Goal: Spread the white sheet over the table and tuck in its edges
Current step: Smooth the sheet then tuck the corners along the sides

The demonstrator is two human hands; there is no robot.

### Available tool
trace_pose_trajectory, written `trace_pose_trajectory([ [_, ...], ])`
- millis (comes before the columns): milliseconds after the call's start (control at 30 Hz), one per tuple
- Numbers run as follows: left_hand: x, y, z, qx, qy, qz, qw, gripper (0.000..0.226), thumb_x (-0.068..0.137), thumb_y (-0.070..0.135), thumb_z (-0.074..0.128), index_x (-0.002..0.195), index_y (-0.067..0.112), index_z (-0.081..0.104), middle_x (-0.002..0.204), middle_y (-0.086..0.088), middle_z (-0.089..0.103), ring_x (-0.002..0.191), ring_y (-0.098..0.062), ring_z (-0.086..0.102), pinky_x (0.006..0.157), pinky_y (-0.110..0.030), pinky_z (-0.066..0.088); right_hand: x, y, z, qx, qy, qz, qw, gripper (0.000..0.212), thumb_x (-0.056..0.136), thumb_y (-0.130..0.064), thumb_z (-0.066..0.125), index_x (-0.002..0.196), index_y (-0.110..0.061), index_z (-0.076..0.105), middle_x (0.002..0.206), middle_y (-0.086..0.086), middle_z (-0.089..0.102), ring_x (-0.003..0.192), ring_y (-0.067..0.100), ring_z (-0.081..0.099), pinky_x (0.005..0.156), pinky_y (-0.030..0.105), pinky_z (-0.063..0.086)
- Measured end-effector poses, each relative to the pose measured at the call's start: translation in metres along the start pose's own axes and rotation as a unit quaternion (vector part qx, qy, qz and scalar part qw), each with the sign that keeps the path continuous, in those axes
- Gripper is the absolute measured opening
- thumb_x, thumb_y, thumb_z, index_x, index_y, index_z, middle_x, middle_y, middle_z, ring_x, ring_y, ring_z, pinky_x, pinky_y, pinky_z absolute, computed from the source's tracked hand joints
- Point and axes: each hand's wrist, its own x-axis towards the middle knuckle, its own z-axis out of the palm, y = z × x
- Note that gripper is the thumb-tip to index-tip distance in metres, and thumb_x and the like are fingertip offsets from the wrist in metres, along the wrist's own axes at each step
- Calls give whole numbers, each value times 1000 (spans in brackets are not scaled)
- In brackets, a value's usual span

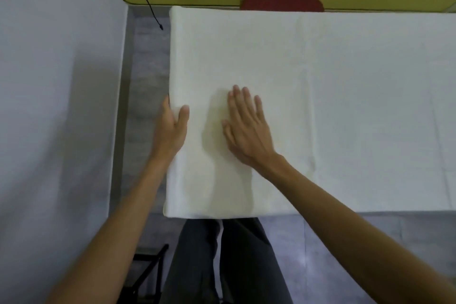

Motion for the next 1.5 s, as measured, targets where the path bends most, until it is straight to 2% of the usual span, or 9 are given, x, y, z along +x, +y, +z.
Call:
trace_pose_trajectory([
  [267,40,-3,9,96,25,35,994,46,107,25,36,146,0,35,137,-19,56,120,-36,55,80,-13,30,15,77,-9,-72,-37,4,997,68,106,-49,30,157,-4,31,165,14,28,154,31,24,125,52,15],
  [433,40,-1,11,97,31,35,994,46,107,23,36,146,-2,32,138,-22,54,121,-36,54,82,-12,31,-7,183,-64,-82,-80,140,984,78,102,-57,10,162,-8,4,171,9,0,158,24,-1,126,47,-5],
  [533,40,-1,16,180,67,7,981,60,105,26,42,151,-7,21,153,-28,34,140,-43,36,109,-33,30,-2,177,-72,-67,-83,159,982,81,100,-57,9,162,-5,3,170,11,-1,158,26,-4,126,46,-7],
  [600,39,11,28,301,118,50,945,69,100,27,46,154,-3,15,160,-26,18,149,-43,13,122,-49,7,10,150,-66,-58,-63,129,988,79,101,-54,13,161,-2,11,170,15,5,157,30,3,127,48,-3],
  [667,35,34,55,345,61,178,920,66,101,29,42,155,1,17,164,-19,14,152,-37,5,123,-50,-1,29,119,-53,-45,-56,75,995,73,104,-48,16,160,-2,14,169,15,7,157,30,4,127,49,-1],
  [767,29,52,106,357,-64,286,887,56,104,27,31,154,0,24,163,-16,19,153,-32,11,122,-54,16,51,90,-35,-37,-52,25,998,66,106,-40,21,158,0,19,168,17,15,156,32,10,127,54,9],
  [933,36,35,110,417,-62,245,873,66,103,41,27,156,4,17,165,-13,12,153,-29,7,123,-53,9,48,128,-37,-57,-71,28,995,71,105,-48,18,161,-6,16,169,12,12,157,28,8,127,49,3],
  [1200,52,19,66,400,2,159,903,70,102,42,23,156,1,10,165,-15,6,154,-29,2,125,-47,7,10,263,-98,-51,-47,208,976,77,102,-58,9,162,-12,-4,171,5,-7,157,22,-9,127,47,-6],
  [1500,148,125,169,379,-105,266,880,64,103,36,27,157,5,9,166,-12,6,154,-25,1,125,-45,2,122,200,-70,-26,-54,81,995,72,103,-47,12,161,-6,10,170,11,5,158,27,0,126,47,-5],
])
